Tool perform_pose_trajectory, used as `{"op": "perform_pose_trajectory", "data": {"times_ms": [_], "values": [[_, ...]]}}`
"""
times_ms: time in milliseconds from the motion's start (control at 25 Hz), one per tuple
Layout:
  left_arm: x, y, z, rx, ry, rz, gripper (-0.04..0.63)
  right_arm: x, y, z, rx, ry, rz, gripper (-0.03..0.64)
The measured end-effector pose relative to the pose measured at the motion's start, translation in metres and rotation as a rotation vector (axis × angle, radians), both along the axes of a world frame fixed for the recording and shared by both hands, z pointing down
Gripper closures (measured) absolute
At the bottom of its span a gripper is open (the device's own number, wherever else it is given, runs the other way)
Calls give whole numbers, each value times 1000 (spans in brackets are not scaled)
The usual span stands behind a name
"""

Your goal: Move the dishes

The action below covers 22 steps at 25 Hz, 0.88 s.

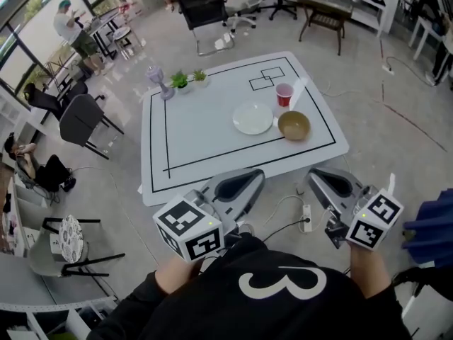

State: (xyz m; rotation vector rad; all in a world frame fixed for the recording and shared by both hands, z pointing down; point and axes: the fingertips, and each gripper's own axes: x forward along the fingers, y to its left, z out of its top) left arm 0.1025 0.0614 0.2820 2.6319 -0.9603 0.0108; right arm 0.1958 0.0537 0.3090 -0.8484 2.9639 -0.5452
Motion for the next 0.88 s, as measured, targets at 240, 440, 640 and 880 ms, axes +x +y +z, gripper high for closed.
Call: {"op": "perform_pose_trajectory", "data": {"times_ms": [240, 440, 640, 880], "values": [[4, 7, 10, -8, -9, 1, 594, -4, 2, 1, -2, -7, -6, 607], [8, 10, 14, -12, -11, 1, 594, -6, 6, 1, 12, 7, -22, 607], [12, 12, 12, -2, -23, 12, 594, -4, 7, -2, 33, 23, -24, 607], [14, 15, 5, 9, -27, 18, 594, 0, 12, -15, 73, 33, -11, 609]]}}
